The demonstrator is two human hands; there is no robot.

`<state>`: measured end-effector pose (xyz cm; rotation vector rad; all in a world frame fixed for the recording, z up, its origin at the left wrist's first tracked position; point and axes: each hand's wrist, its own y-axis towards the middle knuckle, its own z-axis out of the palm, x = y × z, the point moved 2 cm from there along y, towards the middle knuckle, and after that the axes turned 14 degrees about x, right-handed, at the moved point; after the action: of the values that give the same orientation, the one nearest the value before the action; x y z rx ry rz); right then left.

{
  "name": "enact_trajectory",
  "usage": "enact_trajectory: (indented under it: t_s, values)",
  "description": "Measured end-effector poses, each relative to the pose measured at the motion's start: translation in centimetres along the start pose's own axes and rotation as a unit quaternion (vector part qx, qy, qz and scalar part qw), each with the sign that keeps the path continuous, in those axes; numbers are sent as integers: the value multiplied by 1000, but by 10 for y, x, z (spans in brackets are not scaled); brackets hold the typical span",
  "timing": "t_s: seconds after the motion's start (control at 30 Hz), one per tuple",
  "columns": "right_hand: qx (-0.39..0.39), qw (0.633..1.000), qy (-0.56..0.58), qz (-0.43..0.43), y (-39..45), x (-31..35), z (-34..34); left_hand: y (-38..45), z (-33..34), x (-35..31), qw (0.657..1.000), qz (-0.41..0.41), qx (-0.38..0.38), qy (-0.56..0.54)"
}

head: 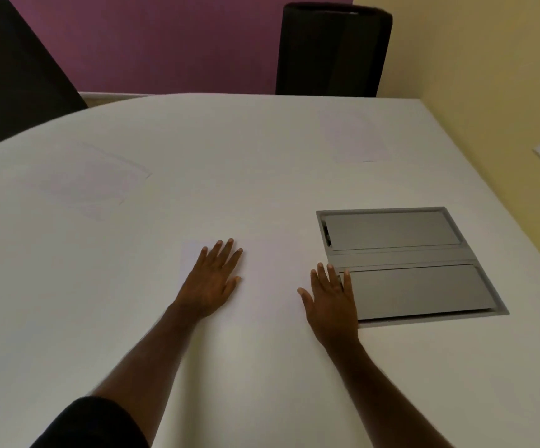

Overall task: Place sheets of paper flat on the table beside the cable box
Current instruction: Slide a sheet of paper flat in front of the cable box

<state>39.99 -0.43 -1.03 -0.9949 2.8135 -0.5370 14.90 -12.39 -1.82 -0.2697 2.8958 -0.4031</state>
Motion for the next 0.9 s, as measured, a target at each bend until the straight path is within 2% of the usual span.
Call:
enact_trajectory:
  t_s: [0.13,0.27,0.37,0.43,0.5,0.53,0.63,0.7,0.77,0.87,0.9]
  values:
    - [6,1000,-2,13,4,-9,20,-3,24,23,1000,8,10,-3]
    - [0,1000,27,-2,3,-5,25,-9,37,4,999,-32,-8,-14]
    - [5,997,75,-33,3,5,23,-17,45,-17,997,-68,-17,-39]
    - [23,984,170,-57,1,13,21,-25,50,-28,995,-87,-15,-57]
    - [32,936,349,-39,-9,21,18,-34,53,-38,991,-108,-16,-75]
    - [7,907,421,-25,-17,24,16,-39,54,-43,989,-119,-15,-83]
    - [-57,848,526,26,-48,35,9,-54,61,-63,980,-163,-24,-108]
    - [-41,776,623,86,-63,41,7,-64,67,-77,970,-204,-34,-127]
    - [-24,689,712,136,-74,44,9,-72,73,-91,960,-238,-37,-142]
    - [15,564,806,182,-87,46,19,-81,80,-110,951,-269,-23,-152]
    - [25,536,822,191,-90,46,22,-84,80,-116,949,-271,-16,-157]
